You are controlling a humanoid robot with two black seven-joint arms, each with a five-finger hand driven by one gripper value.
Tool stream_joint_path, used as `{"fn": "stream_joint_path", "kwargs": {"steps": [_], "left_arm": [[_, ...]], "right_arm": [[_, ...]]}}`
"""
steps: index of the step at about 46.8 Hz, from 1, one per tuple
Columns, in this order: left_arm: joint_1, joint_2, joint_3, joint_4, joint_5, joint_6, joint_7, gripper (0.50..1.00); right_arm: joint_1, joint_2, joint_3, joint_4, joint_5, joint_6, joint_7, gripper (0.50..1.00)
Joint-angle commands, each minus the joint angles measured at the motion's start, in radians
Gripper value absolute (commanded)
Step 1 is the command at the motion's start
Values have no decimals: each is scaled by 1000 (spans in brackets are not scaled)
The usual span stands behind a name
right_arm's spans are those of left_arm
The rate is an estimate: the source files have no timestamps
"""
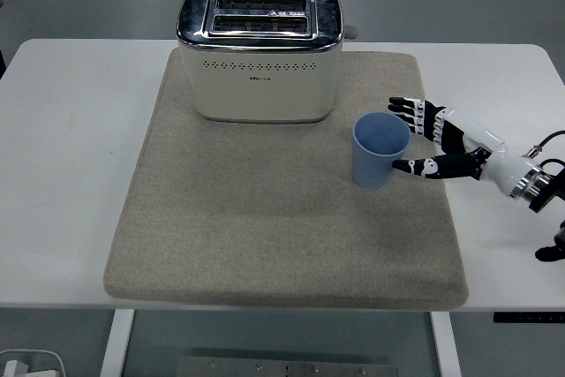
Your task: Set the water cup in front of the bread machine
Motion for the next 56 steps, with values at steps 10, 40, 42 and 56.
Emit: {"fn": "stream_joint_path", "kwargs": {"steps": [10,40,42,56], "left_arm": [[1,0,0,0,-1,0,0,1000],[-1,0,0,0,0,0,0,1000],[-1,0,0,0,0,3,0,1000],[-1,0,0,0,0,0,0,1000]], "right_arm": [[-7,41,0,-1,-2,-12,-1,940],[-9,99,-1,-23,-16,-22,-1,938],[-9,104,-1,-26,-15,-25,-1,938],[-7,122,-3,-44,-15,-43,0,934]]}}
